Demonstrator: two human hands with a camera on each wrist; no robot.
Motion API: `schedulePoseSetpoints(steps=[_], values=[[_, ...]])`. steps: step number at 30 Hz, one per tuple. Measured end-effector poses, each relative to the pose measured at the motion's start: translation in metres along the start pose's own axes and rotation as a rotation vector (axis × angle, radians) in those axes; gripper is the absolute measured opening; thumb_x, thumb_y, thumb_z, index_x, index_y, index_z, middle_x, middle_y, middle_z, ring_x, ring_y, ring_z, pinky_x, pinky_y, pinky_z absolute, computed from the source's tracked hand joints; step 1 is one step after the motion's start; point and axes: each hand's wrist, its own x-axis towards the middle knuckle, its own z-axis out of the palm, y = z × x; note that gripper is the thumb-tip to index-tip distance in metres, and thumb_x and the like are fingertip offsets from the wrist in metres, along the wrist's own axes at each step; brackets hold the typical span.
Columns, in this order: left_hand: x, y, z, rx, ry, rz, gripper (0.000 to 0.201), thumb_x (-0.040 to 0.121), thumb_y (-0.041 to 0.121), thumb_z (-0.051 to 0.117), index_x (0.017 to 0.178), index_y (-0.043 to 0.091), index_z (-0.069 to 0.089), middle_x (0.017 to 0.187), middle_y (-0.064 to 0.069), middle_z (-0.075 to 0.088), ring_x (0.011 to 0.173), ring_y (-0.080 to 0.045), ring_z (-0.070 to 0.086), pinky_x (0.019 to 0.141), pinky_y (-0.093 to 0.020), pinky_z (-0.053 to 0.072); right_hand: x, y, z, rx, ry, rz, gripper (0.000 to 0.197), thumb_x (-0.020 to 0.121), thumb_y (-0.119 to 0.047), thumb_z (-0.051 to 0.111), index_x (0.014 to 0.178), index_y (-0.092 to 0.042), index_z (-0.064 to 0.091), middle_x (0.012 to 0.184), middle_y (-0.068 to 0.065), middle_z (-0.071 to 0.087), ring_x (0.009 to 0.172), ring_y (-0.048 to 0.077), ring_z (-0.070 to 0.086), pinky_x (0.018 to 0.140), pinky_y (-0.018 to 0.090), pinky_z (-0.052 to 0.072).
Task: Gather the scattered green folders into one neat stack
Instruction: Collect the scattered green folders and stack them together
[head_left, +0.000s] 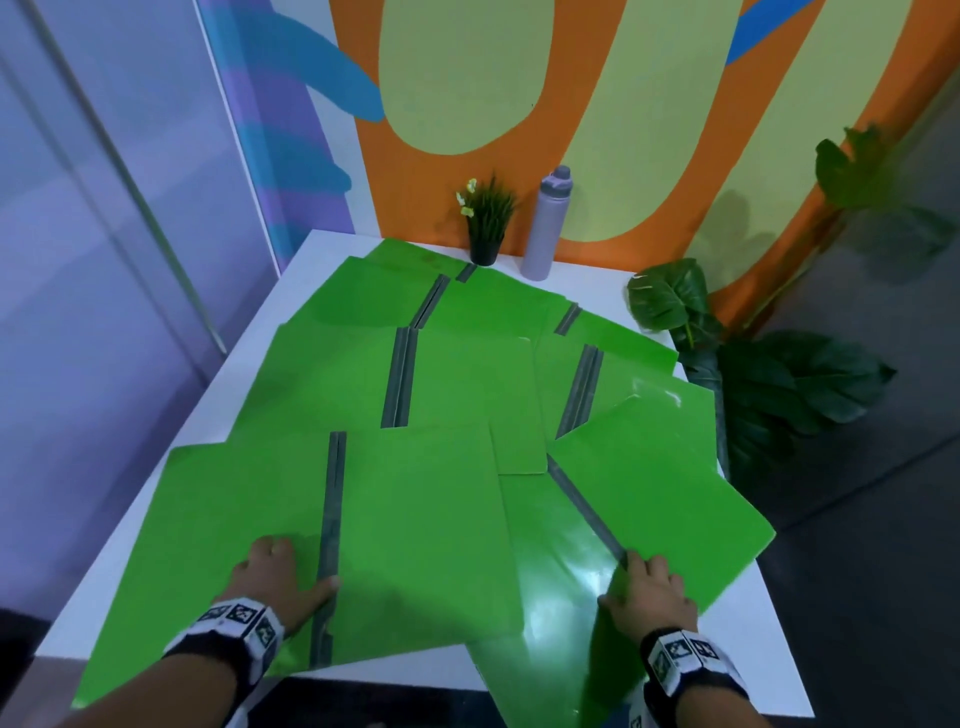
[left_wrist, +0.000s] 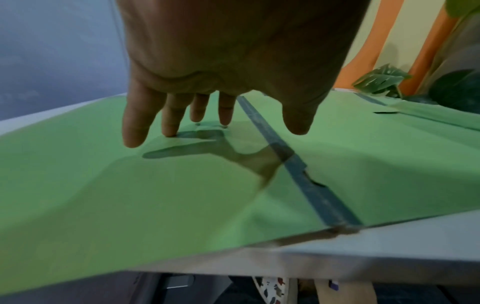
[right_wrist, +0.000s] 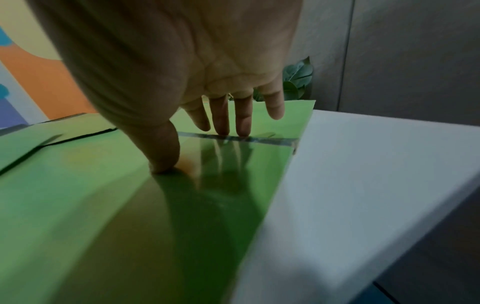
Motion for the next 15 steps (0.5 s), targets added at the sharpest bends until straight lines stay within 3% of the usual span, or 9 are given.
schedulePoseSetpoints(steps=[2, 7, 11, 13, 15], values=[[-0.001, 0.014, 0.003, 0.000, -0.013, -0.030, 0.102, 0.070, 0.072, 0.059, 0.143, 0.007, 0.032, 0.148, -0.016, 0.038, 0.127, -0.032, 0.051, 0.100, -0.041, 0.051, -0.006, -0.004, 0.004, 0.015, 0.018, 0.010, 0.067, 0.083, -0.049, 0.058, 0.138, -0.023, 0.031, 0.125, 0.003, 0.044, 0.117, 0.022, 0.044, 0.100, 0.046, 0.041], [-0.005, 0.030, 0.005, 0.035, -0.001, -0.091, 0.075, 0.078, 0.049, 0.068, 0.133, 0.005, 0.043, 0.138, -0.013, 0.045, 0.118, -0.031, 0.056, 0.097, -0.041, 0.054, -0.016, -0.011, 0.002, 0.036, 0.001, 0.007, 0.054, 0.082, -0.044, 0.063, 0.124, -0.020, 0.041, 0.115, 0.003, 0.050, 0.111, 0.021, 0.049, 0.097, 0.040, 0.044], [-0.006, 0.029, 0.000, -0.003, -0.034, -0.076, 0.056, 0.079, 0.034, 0.070, 0.122, 0.006, 0.048, 0.128, -0.015, 0.049, 0.107, -0.031, 0.059, 0.090, -0.041, 0.057, -0.016, -0.012, -0.008, 0.150, -0.046, 0.061, 0.046, 0.073, -0.041, 0.074, 0.105, -0.022, 0.046, 0.096, -0.002, 0.052, 0.091, 0.018, 0.054, 0.087, 0.037, 0.051], [-0.008, 0.026, -0.003, -0.040, -0.030, -0.080, 0.047, 0.078, 0.018, 0.070, 0.117, 0.008, 0.047, 0.118, -0.014, 0.053, 0.096, -0.029, 0.062, 0.084, -0.040, 0.059, -0.015, -0.012, -0.020, 0.245, 0.018, 0.077, 0.037, 0.075, -0.033, 0.074, 0.099, -0.018, 0.051, 0.095, 0.000, 0.051, 0.092, 0.020, 0.056, 0.087, 0.041, 0.053], [-0.010, 0.024, -0.006, -0.034, -0.025, -0.079, 0.055, 0.080, 0.006, 0.064, 0.128, 0.010, 0.039, 0.116, -0.014, 0.054, 0.091, -0.027, 0.064, 0.083, -0.038, 0.060, -0.014, -0.012, -0.039, 0.333, 0.132, 0.086, 0.030, 0.077, -0.024, 0.074, 0.096, -0.012, 0.054, 0.098, 0.004, 0.048, 0.093, 0.023, 0.056, 0.091, 0.044, 0.052]])
